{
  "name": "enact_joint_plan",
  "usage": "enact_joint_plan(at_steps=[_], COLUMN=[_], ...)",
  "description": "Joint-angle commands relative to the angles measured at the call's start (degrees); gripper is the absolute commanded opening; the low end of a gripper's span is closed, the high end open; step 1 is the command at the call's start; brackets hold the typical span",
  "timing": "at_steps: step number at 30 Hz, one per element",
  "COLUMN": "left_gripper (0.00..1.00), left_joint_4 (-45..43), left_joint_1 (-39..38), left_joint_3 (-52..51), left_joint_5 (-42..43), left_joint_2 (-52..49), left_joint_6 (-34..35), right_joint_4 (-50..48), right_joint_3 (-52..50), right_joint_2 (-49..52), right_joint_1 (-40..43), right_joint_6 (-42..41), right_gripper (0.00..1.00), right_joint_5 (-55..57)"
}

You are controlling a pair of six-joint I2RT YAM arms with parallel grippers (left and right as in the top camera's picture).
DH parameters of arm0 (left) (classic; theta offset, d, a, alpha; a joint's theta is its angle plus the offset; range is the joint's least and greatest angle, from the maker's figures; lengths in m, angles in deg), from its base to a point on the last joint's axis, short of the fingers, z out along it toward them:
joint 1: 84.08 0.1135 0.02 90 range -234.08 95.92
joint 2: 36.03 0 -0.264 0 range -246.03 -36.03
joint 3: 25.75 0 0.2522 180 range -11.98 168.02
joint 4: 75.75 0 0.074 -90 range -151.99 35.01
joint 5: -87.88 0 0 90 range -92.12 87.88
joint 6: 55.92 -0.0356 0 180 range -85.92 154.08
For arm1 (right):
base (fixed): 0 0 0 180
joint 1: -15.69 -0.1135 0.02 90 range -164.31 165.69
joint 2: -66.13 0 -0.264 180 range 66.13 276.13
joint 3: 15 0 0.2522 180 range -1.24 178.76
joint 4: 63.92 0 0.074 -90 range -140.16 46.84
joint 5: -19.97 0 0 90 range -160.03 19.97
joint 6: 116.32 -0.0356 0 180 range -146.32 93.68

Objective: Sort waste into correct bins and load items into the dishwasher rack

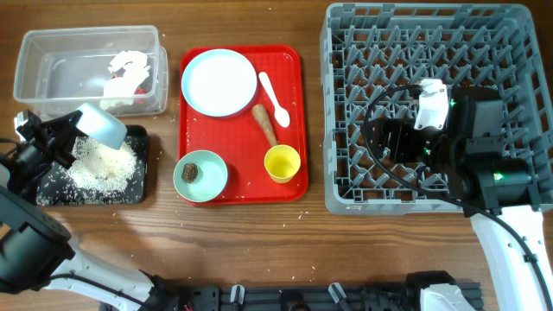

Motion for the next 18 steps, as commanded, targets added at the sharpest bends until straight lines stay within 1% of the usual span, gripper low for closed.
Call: enact_joint_plan(at_steps=[1,2,3,4,7,11,15,18], left_gripper=[0.04,0.04,0.04,0.04,0.04,0.04,0.04,0.04], left_joint_4=[8.0,8.0,6.5,5.8,6.4,6.3,6.2,3.3], left_joint_1=[0.0,0.1,0.2,0.2,-0.5,-4.1,-11.9,-19.5], left_joint_3=[-0.2,-0.2,-0.2,-0.2,-0.2,-0.1,0.9,1.0], left_joint_5=[2.0,2.0,1.7,0.6,0.5,-1.0,-11.1,-20.9], left_joint_2=[0.1,0.6,0.7,0.7,1.2,6.1,15.2,21.7], left_joint_6=[0.2,-2.6,-3.8,-3.7,-3.7,-3.7,-3.5,-1.0], right_joint_4=[-0.1,-0.1,-0.2,-0.2,-0.2,-0.2,-0.3,-0.2], right_joint_3=[1.2,1.2,1.2,1.2,1.2,1.2,1.2,1.2], right_joint_2=[0.4,0.4,0.4,0.4,0.4,0.4,0.4,0.4], right_joint_1=[-0.4,-0.4,-0.4,-0.4,-0.4,-0.4,-0.4,-0.4], right_joint_6=[-2.3,-3.2,-3.1,-3.1,-3.0,-3.0,-3.0,-3.0], right_gripper=[1.0,1.0,1.0,1.0,1.0,1.0,1.0,1.0], right_joint_5=[-0.1,-0.1,-0.1,-0.1,0.0,0.1,0.1,0.2])
